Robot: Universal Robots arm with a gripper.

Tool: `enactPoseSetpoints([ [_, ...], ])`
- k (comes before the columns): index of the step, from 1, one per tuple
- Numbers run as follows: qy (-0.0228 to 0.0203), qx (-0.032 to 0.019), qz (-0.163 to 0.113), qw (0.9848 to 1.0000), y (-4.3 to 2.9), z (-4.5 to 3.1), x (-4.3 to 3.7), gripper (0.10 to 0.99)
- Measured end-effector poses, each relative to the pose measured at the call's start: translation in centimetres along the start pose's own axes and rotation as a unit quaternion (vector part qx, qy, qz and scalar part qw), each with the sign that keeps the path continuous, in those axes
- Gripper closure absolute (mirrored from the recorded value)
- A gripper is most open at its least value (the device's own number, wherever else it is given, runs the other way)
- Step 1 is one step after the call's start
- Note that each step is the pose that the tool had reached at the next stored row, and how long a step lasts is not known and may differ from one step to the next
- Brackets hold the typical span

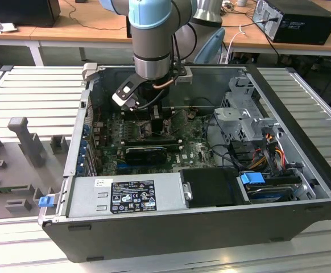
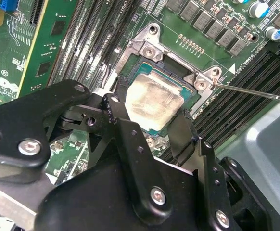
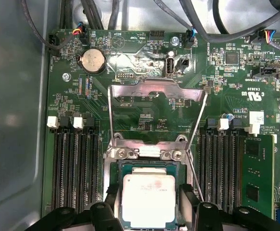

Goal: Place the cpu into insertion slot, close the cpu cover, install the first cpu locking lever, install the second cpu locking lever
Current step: 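Place the cpu into insertion slot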

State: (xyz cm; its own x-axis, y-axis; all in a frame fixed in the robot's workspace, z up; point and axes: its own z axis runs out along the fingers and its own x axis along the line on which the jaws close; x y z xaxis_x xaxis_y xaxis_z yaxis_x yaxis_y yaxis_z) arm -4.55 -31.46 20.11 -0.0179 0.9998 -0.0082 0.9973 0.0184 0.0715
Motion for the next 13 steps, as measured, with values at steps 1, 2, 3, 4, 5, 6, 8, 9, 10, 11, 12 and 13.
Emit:
enactPoseSetpoints([
  [1, 0.0001, 0.0, 0.0, 1.0, 0.0, 0.0, 0.0, 0.482],
  [2, 0.0, 0.0, 0.0, 1.0, 0.0, -0.01, 0.0, 0.482],
  [3, 0.0, 0.0, 0.0, 1.0, 0.01, -0.12, 0.0, 0.482],
  [4, 0.0, 0.0, 0.0, 1.0, 0.02, -0.3, 0.0, 0.482],
  [5, 0.0, 0.0, 0.0, 1.0, 0.03, -0.41, 0.0, 0.482],
  [6, 0.0, 0.0, 0.0, 1.0, 0.04, -0.52, 0.0, 0.482],
  [8, 0.0, 0.0, 0.0, 1.0, 0.04, -0.67, 0.0, 0.482],
  [9, 0.0, 0.0, 0.0, 1.0, 0.05, -0.78, 0.0, 0.482],
  [10, 0.0, 0.0, 0.0, 1.0, 0.06, -0.87, -0.01, 0.482],
  [11, 0.0001, 0.0, 0.0, 1.0, 0.06, -0.94, -0.01, 0.482],
  [12, 0.0, 0.0, 0.0, 1.0, 0.07, -1.03, -0.01, 0.482],
  [13, 0.0, 0.0, 0.0, 1.0, 0.08, -1.16, -0.01, 0.482],
])
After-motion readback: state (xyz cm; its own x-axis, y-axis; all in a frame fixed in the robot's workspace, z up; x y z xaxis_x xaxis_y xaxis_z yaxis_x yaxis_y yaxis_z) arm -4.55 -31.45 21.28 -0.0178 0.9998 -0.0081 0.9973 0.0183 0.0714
